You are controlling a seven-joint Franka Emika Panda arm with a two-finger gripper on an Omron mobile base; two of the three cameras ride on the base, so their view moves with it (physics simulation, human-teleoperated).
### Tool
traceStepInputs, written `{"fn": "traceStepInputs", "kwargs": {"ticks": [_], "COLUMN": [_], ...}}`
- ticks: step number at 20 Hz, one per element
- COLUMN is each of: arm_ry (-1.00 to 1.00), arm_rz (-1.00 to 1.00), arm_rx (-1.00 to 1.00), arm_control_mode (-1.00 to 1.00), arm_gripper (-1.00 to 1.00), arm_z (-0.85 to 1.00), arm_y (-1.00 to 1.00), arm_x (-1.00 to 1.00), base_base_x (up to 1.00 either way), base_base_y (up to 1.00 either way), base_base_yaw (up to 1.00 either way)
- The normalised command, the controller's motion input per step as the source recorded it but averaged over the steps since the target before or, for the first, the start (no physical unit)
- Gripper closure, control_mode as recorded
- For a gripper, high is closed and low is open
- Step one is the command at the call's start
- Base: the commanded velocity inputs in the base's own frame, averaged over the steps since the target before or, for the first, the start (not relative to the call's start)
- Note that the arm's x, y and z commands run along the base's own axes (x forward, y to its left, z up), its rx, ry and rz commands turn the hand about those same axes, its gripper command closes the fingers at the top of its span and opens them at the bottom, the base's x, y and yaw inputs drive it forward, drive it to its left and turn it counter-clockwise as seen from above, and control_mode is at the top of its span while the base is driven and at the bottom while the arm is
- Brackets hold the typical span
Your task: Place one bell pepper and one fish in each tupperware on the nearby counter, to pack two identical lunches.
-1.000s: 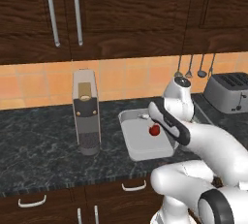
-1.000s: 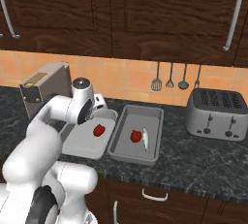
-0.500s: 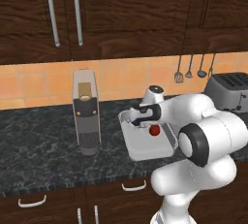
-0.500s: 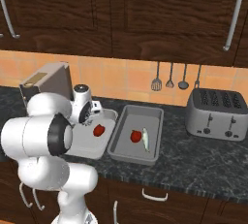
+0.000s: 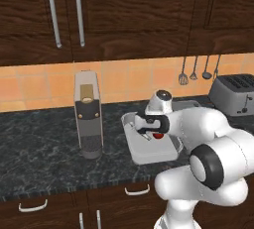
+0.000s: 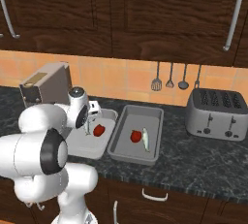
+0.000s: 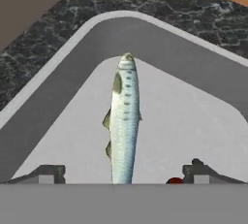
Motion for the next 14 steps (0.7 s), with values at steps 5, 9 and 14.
{"fn": "traceStepInputs", "kwargs": {"ticks": [5,9,14], "arm_ry": [-0.56,-0.59,-0.72], "arm_rz": [-0.09,-0.10,-0.10], "arm_rx": [0.00,0.00,0.01], "arm_control_mode": [-1.00,-1.00,-1.00], "arm_gripper": [-1.00,-1.00,-1.00], "arm_z": [1.00,1.00,0.85], "arm_y": [-0.02,-0.05,-0.19], "arm_x": [-1.00,-1.00,-0.97], "base_base_x": [0.00,0.00,0.00], "base_base_y": [0.00,0.00,0.00], "base_base_yaw": [0.00,0.00,0.00]}}
